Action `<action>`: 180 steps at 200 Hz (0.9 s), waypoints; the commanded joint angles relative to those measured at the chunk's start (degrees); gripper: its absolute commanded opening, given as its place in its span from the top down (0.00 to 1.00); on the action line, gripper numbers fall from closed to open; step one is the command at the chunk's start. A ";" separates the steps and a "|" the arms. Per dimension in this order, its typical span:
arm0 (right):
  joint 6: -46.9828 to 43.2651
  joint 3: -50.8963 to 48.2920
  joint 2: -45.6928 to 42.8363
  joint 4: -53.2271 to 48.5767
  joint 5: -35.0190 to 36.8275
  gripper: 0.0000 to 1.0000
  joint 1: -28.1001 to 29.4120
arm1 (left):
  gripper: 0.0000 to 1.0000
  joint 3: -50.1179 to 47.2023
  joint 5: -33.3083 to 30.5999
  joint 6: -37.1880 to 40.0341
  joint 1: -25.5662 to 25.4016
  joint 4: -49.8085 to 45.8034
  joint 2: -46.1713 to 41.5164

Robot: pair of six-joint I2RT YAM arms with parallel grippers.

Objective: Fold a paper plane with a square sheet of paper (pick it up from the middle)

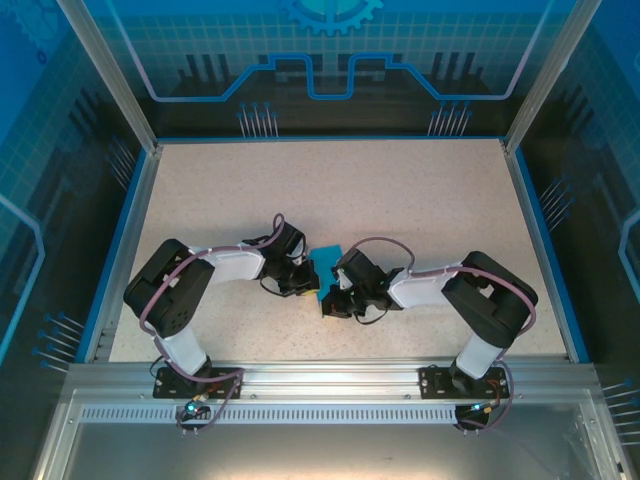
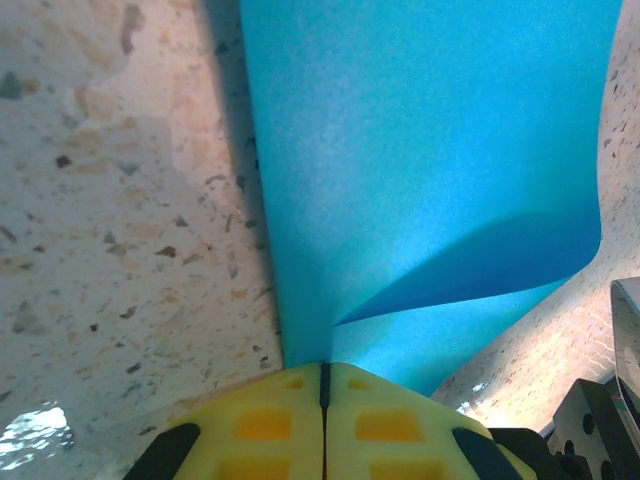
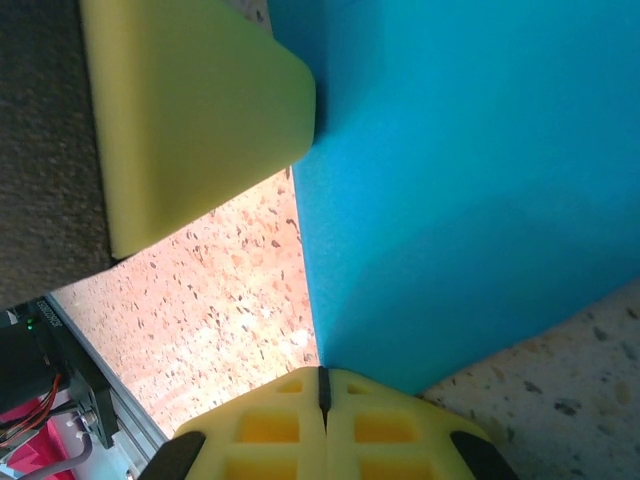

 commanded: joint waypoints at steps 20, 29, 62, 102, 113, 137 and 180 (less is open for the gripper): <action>-1.30 0.03 0.20 -5.43 1.44 0.98 1.58 | 0.96 -0.10 -3.27 -0.07 -0.36 -2.42 0.67; -1.89 0.31 -1.03 -5.56 1.44 0.98 1.81 | 0.96 -0.03 -3.36 0.00 -0.41 -2.62 0.73; -3.60 0.84 -3.14 -5.60 0.64 0.98 2.09 | 0.96 0.03 -3.58 0.02 -0.41 -2.77 0.60; -3.25 1.15 1.39 -5.50 -0.37 0.98 2.23 | 0.96 0.06 -3.53 -0.07 -0.42 -2.50 0.76; -3.13 1.61 1.96 -5.97 -0.07 0.98 2.21 | 0.96 -0.02 -3.53 -0.07 -0.42 -2.51 0.77; -2.98 2.33 -0.69 -6.33 1.26 0.98 2.17 | 0.96 -0.02 -3.53 0.11 -0.35 -2.76 0.62; -3.61 2.24 -8.20 -6.08 4.61 0.98 -0.73 | 0.96 -0.07 -3.53 0.20 -0.37 -2.86 0.55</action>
